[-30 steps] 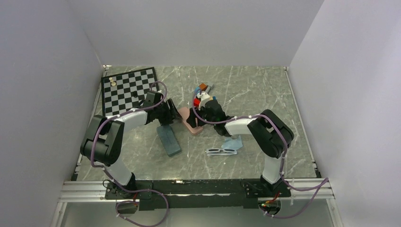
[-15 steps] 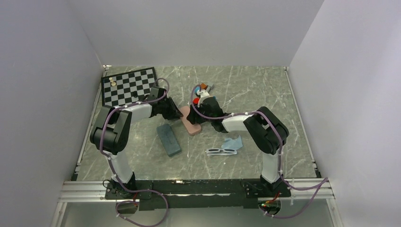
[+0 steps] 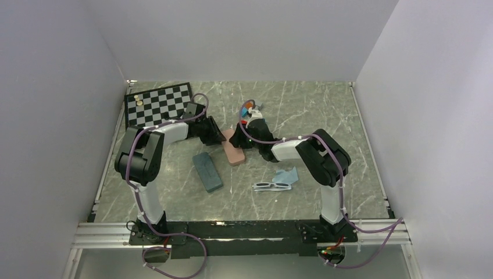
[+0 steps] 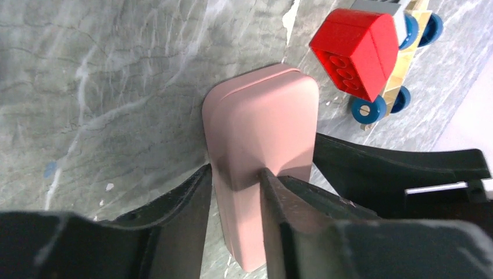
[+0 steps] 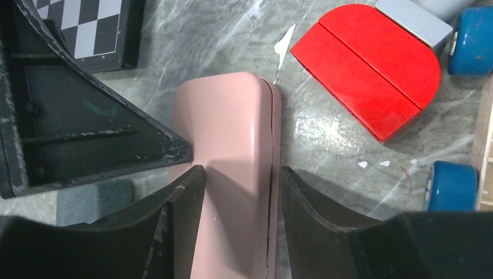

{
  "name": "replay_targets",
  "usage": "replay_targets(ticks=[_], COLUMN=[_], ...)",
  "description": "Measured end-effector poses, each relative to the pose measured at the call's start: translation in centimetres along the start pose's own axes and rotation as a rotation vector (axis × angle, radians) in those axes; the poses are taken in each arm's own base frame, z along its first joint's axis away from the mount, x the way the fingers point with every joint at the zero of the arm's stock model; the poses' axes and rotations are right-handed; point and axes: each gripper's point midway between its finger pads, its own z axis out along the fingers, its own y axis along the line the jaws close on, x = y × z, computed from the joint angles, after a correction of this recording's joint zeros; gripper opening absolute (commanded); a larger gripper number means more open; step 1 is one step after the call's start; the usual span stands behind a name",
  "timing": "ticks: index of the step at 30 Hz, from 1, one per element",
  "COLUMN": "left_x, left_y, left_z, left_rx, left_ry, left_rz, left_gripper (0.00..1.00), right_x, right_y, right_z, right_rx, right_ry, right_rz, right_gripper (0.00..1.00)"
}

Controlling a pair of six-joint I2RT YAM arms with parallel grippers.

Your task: Organize the sunglasses

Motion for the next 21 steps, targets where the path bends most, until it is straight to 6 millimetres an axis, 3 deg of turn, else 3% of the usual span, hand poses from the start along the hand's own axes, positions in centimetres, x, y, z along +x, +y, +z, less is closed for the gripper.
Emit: replay_targets(ticks=[2, 3, 4, 5, 7, 9, 12, 14, 16, 17, 21], left_x=[0.3, 0.7, 1.1, 1.2, 1.0, 0.2, -1.1, -1.5, -1.4, -1.1, 1.3], left_y=[-0.1, -0.1, -0.1, -0.3, -1.5, -3.6, -6.7, -7.7, -6.9, -5.9, 1.1], left_z=[0.0, 0.0, -0.2, -0.6, -2.6, -5.5, -11.8, -16.2, -20.4, -21.5, -24.2], left_rx=[0.004, 0.003, -0.001, -0.003, 0.017, 0.061, 0.131, 0.155, 0.140, 0.116, -0.063], left_ry=[0.005, 0.011, 0.018, 0.015, -0.018, -0.086, -0.257, -0.384, -0.521, -0.559, -0.661], left_rz=[0.015, 0.030, 0.043, 0.059, 0.091, 0.131, 0.191, 0.204, 0.164, 0.137, -0.001], left_gripper=[0.66, 0.76, 0.82, 0.98, 0.99, 0.99, 0.99, 0.99, 0.99, 0.99, 0.99], right_x=[-0.4, -0.4, -0.4, -0.5, -1.0, -2.7, -6.3, -7.8, -7.7, -6.8, 0.0], right_y=[-0.1, -0.1, -0.2, -0.4, -0.9, 0.0, 3.0, 5.2, 8.2, 10.0, 16.3], right_z=[-0.3, -0.5, -0.9, -1.4, -2.9, -4.3, -7.0, -8.5, -9.2, -9.3, -9.1], right_rx=[0.024, 0.041, 0.058, 0.081, 0.127, 0.119, 0.046, 0.003, -0.036, -0.066, -0.194], right_ry=[0.001, 0.009, 0.019, 0.027, 0.042, 0.014, -0.075, -0.123, -0.142, -0.135, -0.020], right_rz=[-0.028, -0.047, -0.063, -0.085, -0.131, -0.175, -0.242, -0.292, -0.359, -0.389, -0.475], right_gripper=[0.68, 0.76, 0.94, 0.99, 1.00, 1.00, 1.00, 1.00, 1.00, 1.00, 1.00])
